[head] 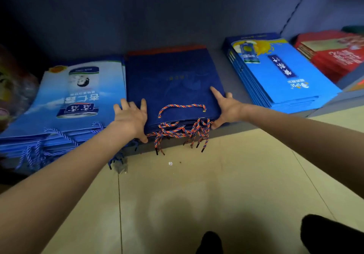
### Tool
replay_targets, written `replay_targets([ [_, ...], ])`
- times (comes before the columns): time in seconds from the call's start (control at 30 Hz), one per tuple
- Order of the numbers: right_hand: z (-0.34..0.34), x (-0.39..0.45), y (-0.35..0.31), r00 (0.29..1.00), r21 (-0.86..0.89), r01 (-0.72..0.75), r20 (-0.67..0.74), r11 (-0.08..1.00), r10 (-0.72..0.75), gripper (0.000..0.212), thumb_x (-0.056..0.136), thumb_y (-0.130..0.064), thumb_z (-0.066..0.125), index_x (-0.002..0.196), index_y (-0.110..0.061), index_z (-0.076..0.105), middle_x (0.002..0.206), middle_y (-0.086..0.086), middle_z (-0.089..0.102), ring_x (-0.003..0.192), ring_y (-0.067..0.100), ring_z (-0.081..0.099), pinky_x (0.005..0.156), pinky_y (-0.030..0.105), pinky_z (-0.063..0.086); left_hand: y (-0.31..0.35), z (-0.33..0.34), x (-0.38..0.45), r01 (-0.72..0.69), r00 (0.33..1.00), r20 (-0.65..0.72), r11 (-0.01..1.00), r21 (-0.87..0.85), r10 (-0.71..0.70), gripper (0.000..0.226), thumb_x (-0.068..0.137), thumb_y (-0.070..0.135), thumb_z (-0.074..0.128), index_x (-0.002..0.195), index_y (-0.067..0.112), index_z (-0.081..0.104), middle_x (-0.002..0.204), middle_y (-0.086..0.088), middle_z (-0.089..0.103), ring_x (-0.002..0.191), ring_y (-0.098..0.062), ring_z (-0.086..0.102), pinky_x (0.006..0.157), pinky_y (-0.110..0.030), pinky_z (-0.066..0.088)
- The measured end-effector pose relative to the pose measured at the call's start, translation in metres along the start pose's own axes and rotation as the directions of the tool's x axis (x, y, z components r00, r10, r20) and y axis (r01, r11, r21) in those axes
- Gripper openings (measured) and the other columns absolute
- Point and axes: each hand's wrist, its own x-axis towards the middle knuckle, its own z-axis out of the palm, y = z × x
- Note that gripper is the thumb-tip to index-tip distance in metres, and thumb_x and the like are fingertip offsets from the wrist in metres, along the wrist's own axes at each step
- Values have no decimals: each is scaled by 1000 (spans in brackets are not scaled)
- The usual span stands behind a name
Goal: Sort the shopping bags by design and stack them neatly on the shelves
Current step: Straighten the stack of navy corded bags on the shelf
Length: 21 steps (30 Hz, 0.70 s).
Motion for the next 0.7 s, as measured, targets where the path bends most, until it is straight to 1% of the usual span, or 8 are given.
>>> replay_targets([
  [0.1, 21, -4, 0, 994, -172, -31, -110, 985, 12, 128, 71, -21, 81, 145, -32, -23, 150, 26, -6, 130, 45, 31, 106, 45, 35, 5, 12, -3, 34, 996, -83, 995, 92, -26, 128, 69, 65, 69, 148, 5, -13, 141, -19, 31, 131, -36, 26, 104, -42, 28],
  [0.17, 33, -3, -1, 983, -225, -44, -182, 973, 3, 116, 81, -16, 72, 146, -31, -23, 150, 27, -13, 129, 45, 27, 103, 47, 35, 7, 15, -3, 52, 994, -106, 991, 121, -39, 128, 70, 65, 68, 147, 2, -13, 141, -20, 32, 130, -35, 27, 104, -42, 28],
  [0.23, 39, -4, 0, 974, -278, -35, -226, 960, -30, 106, 86, -11, 65, 147, -28, -20, 151, 26, -14, 126, 44, 32, 97, 46, 39, 9, 14, -4, 58, 993, -113, 990, 132, -43, 126, 71, 64, 67, 147, 2, -13, 141, -20, 33, 130, -35, 28, 104, -42, 28],
  [0.33, 24, -10, 0, 958, -448, 6, -255, 894, -134, 99, 86, -22, 65, 150, -23, -11, 154, 19, -13, 118, 40, 41, 87, 43, 45, 11, 13, -5, 72, 991, -124, 989, 133, -55, 124, 73, 65, 64, 147, 2, -12, 140, -20, 35, 128, -35, 30, 103, -41, 29],
  [0.47, -18, -21, -8, 933, -724, 14, -239, 690, -269, 89, 88, -39, 61, 151, -16, 2, 155, 20, 10, 113, 37, 55, 83, 38, 46, 13, 10, -7, 94, 987, -135, 992, 82, -82, 123, 72, 69, 60, 147, 2, -10, 135, -19, 41, 123, -34, 33, 100, -40, 30],
  [0.53, -36, -27, -10, 916, -820, 36, -201, 571, -347, 83, 89, -38, 59, 150, -11, 9, 148, 21, 28, 109, 35, 59, 76, 36, 46, 13, 5, -10, 94, 986, -143, 995, 40, -87, 122, 72, 68, 60, 148, 2, -9, 135, -19, 41, 124, -35, 32, 102, -40, 28],
  [0.6, -52, -33, -6, 896, -895, 62, -145, 441, -419, 75, 91, -35, 56, 149, -9, 15, 135, 17, 45, 105, 34, 60, 67, 34, 41, 15, -1, -15, 75, 985, -159, 997, 10, -73, 120, 72, 68, 59, 148, 2, -7, 136, -19, 42, 128, -36, 29, 105, -40, 25],
  [0.7, -72, -49, 14, 891, -955, 43, -95, 292, -444, 69, 93, -34, 51, 148, -11, 16, 124, 10, 53, 102, 30, 61, 61, 32, 36, 35, -9, -25, 6, 981, -193, 1000, -18, -9, 121, 72, 70, 58, 148, 0, -5, 135, -20, 43, 132, -37, 26, 107, -41, 23],
])
